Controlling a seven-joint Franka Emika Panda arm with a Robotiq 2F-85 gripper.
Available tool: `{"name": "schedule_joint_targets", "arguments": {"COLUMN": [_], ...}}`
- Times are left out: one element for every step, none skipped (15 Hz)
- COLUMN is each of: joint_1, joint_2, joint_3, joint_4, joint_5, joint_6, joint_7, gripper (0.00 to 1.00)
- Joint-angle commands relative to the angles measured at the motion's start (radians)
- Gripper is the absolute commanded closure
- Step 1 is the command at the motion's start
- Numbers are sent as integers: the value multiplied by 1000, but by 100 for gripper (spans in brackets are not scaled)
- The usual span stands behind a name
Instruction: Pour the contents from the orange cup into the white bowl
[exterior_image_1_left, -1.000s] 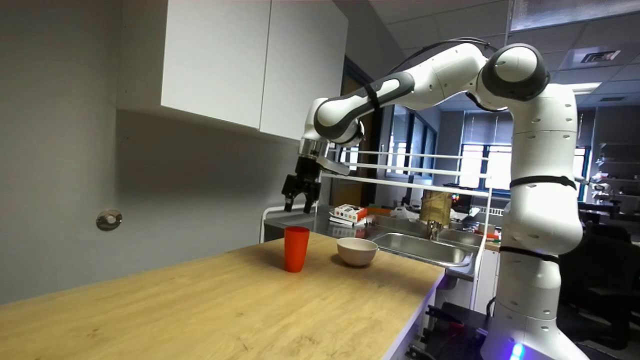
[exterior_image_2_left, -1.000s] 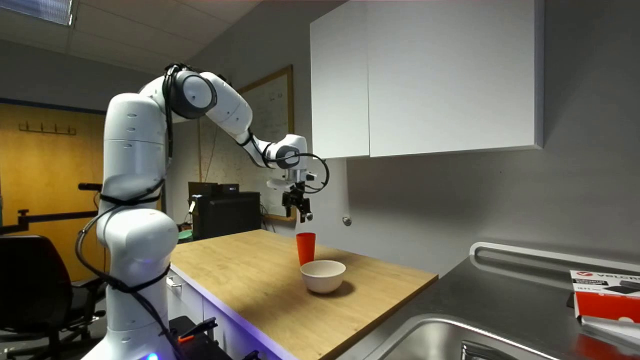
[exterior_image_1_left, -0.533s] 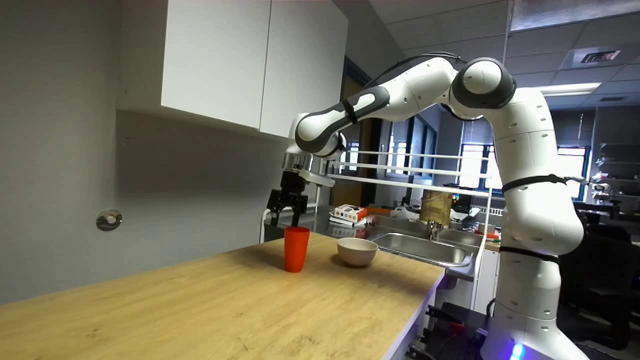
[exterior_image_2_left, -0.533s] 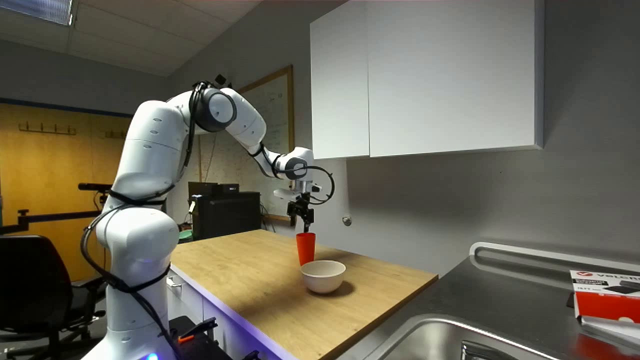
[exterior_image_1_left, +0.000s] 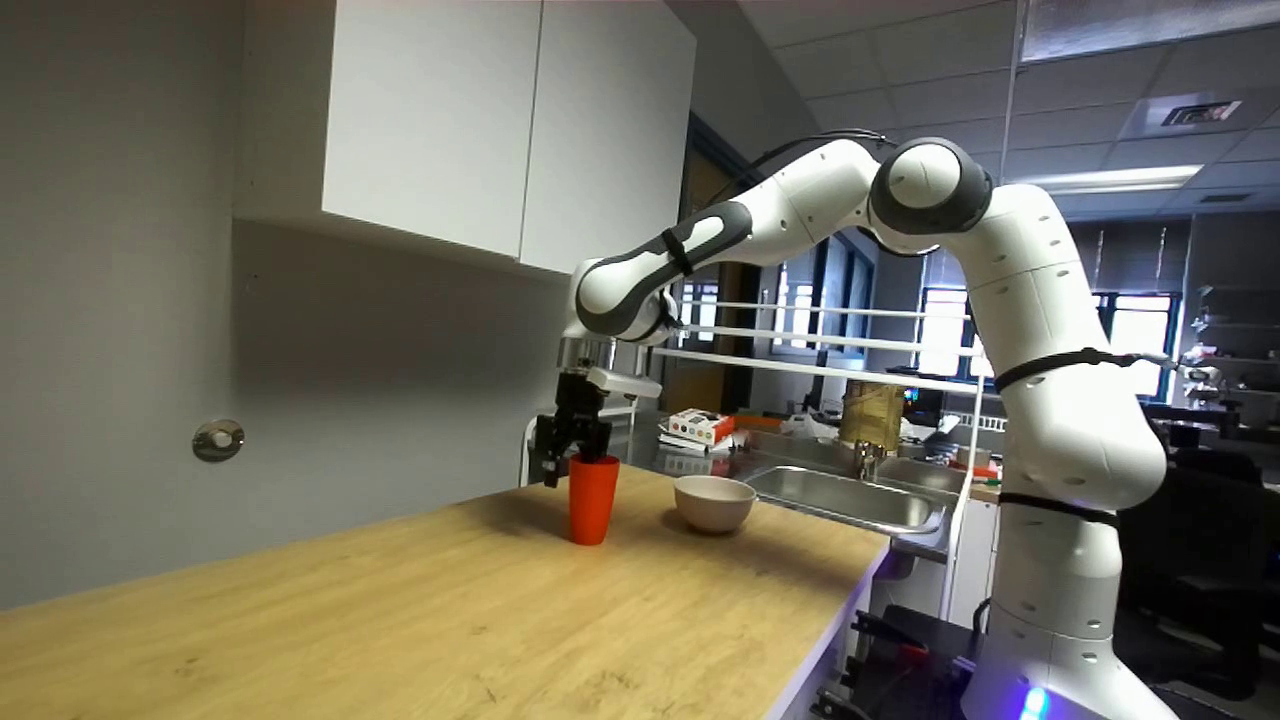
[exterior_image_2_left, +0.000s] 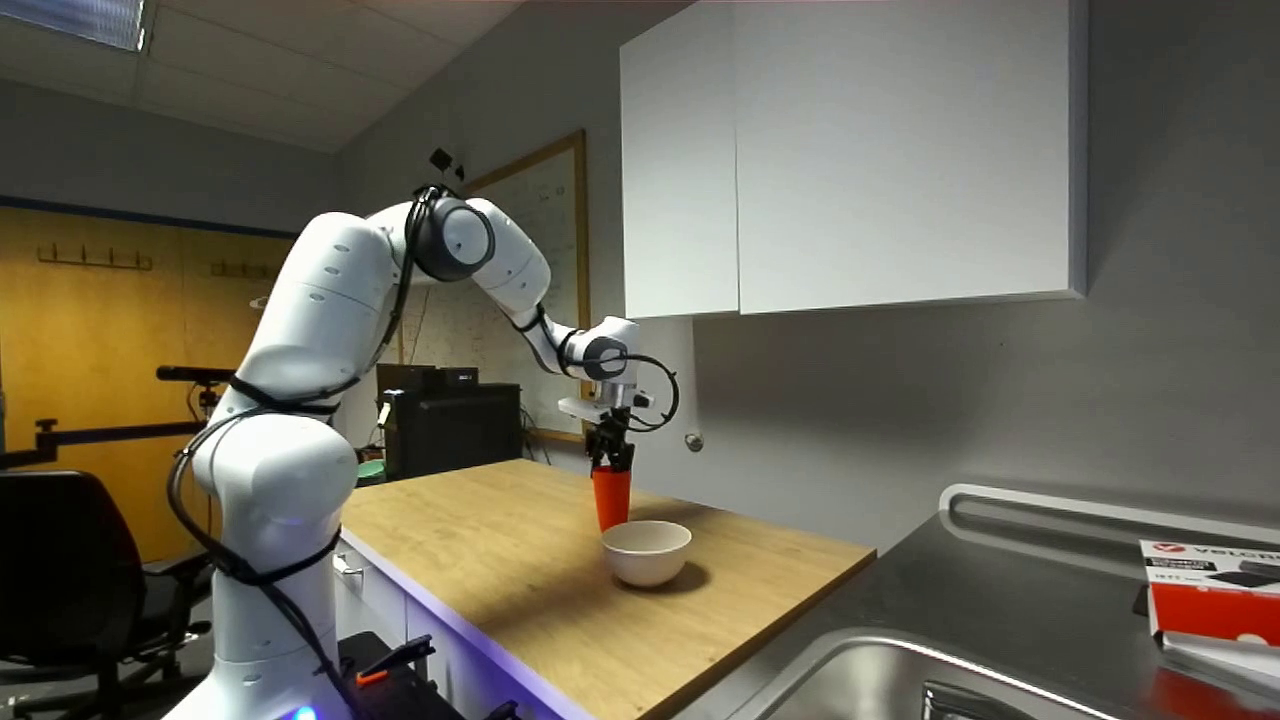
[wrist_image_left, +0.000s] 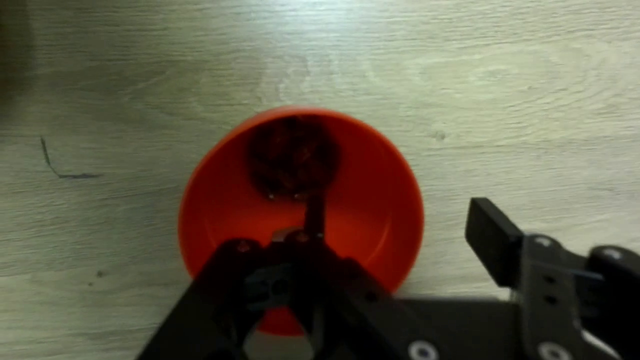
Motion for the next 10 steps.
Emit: {"name": "schedule_joint_targets", "arguments": {"joint_1": [4,5,5,5,4,3,2,1,0,-2], "joint_2": [21,21,19,15,12,9,5,3,-1,-7], "joint_3": [-9,-11,-13,-14,-16,-18,-19,-21,-23,-24], "joint_4": [51,55,57,57,59,61,61,62,64,65], "joint_5": [-9,-12,-14,-16,-16,-17,-16,-15,-14,-15], "joint_6": [-42,-44,-47,-48,-51,-52,-50,-49,-48,-50], "joint_7": [38,42,46,51,55,57,59,61,61,63], "gripper": [57,63,72,80,86,95,99,100,100,100]}}
